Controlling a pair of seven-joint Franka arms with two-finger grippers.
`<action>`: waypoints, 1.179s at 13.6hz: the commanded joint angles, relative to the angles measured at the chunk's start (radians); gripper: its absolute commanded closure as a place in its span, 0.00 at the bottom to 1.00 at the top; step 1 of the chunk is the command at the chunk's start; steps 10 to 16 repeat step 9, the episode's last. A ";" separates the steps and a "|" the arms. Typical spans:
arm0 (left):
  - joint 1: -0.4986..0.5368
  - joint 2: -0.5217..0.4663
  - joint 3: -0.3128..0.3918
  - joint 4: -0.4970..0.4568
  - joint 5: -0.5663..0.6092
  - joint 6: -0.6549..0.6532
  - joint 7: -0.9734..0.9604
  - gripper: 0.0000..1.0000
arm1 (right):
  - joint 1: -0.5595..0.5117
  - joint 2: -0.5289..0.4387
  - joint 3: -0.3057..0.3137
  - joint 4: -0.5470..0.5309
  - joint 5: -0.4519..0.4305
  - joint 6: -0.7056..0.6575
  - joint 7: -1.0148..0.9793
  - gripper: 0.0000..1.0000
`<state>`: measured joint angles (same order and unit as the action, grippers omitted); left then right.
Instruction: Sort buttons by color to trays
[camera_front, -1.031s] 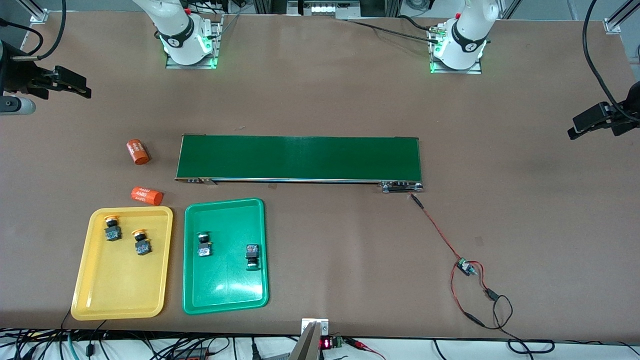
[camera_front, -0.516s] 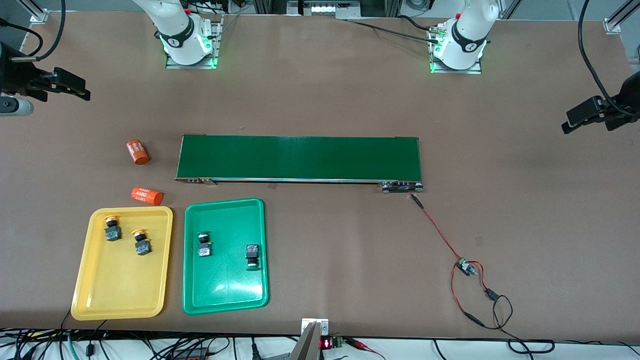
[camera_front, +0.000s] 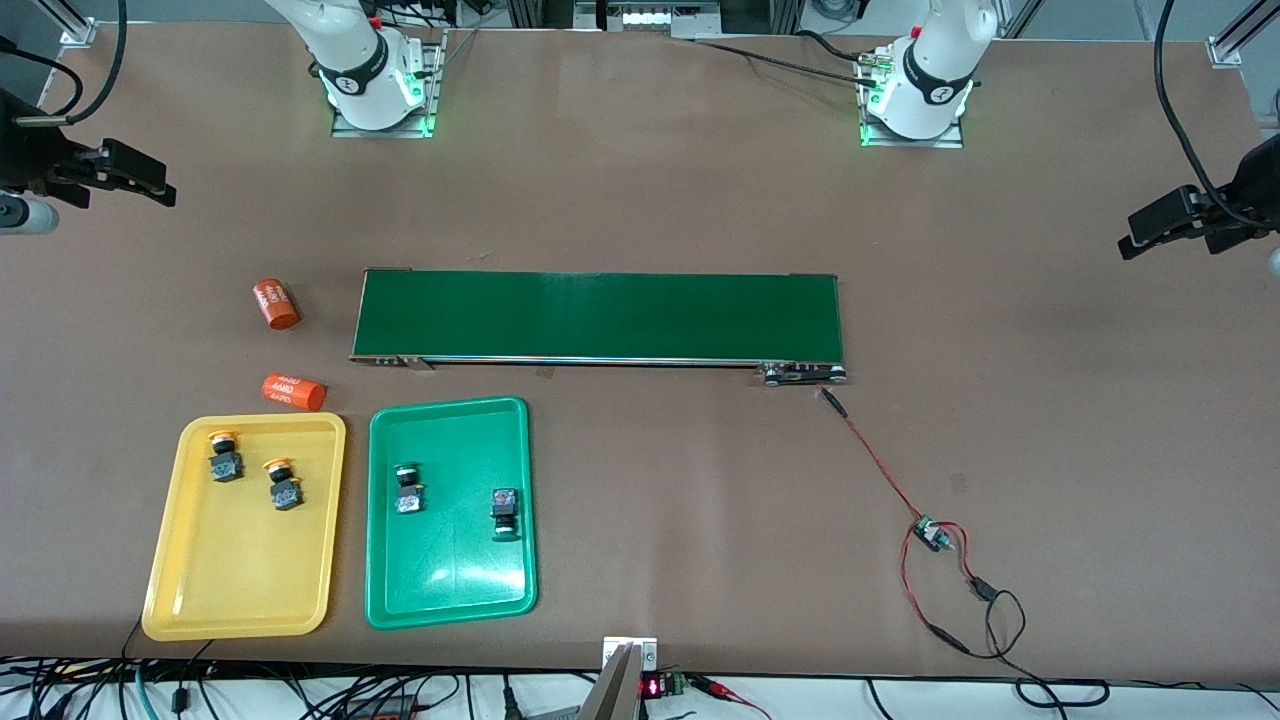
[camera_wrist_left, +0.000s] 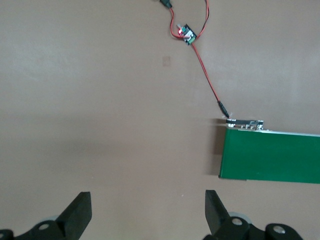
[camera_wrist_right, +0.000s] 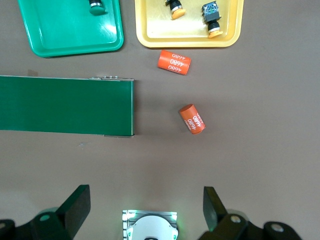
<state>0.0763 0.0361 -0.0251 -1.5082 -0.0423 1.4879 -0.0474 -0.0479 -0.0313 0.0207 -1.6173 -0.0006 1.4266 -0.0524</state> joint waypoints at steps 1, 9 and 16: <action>0.003 -0.045 0.005 -0.044 0.002 -0.009 0.053 0.00 | -0.004 -0.002 0.001 -0.004 -0.013 0.005 0.006 0.00; 0.008 -0.048 0.004 -0.047 0.002 -0.009 0.057 0.00 | -0.004 0.007 0.001 -0.003 -0.012 0.012 0.008 0.00; 0.008 -0.048 0.004 -0.047 0.002 -0.009 0.057 0.00 | -0.004 0.007 0.001 -0.003 -0.012 0.012 0.008 0.00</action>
